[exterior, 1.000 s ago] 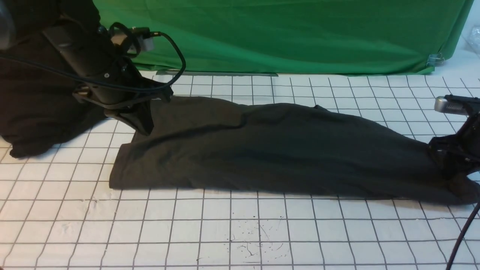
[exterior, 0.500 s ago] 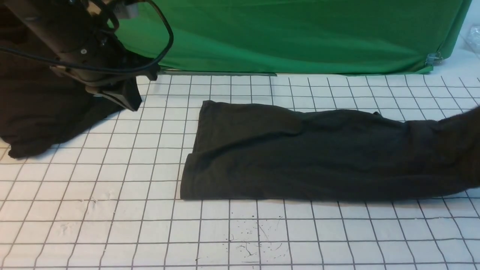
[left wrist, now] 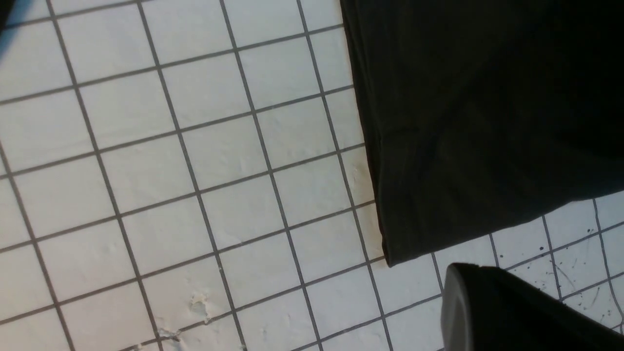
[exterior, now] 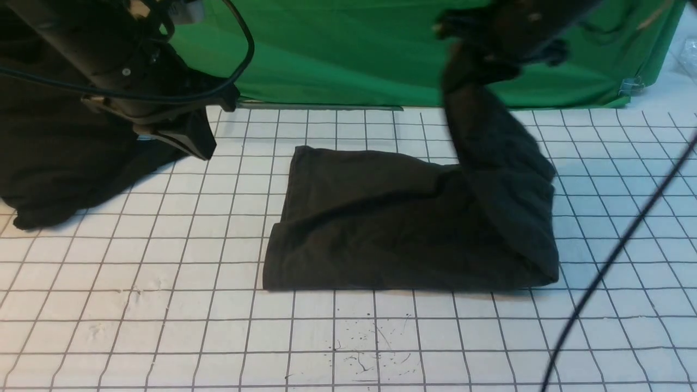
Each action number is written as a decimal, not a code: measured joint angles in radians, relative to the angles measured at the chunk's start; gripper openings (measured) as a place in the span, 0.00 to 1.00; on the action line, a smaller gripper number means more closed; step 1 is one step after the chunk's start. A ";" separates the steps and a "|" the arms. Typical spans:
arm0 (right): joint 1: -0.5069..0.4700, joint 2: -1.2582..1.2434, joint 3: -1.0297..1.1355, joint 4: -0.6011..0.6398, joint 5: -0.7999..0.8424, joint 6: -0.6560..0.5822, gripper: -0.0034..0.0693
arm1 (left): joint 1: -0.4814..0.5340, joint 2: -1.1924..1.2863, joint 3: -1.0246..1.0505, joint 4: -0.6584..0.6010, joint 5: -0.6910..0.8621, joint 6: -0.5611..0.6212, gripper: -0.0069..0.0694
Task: Fold a long-sleeved shirt over a white checkered tablecloth.
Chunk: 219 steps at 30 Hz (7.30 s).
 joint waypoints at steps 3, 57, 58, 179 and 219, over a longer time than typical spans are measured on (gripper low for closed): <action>0.073 0.051 -0.004 0.054 -0.078 0.012 0.13 | 0.000 0.000 0.000 0.000 0.000 0.000 0.09; -0.012 -0.057 0.174 -0.291 0.106 -0.258 0.04 | 0.000 0.354 0.000 0.028 -0.415 0.009 0.61; -0.012 -0.057 0.174 -0.291 0.102 -0.258 0.04 | 0.000 0.362 0.000 0.028 -0.423 0.006 0.65; -0.002 -1.987 1.582 -0.515 -1.152 -0.103 0.22 | 0.029 -1.603 1.277 0.037 -0.773 0.015 0.09; -0.002 -1.987 1.582 -0.515 -1.152 -0.103 0.32 | 0.226 -1.707 1.616 0.132 -0.935 0.017 0.10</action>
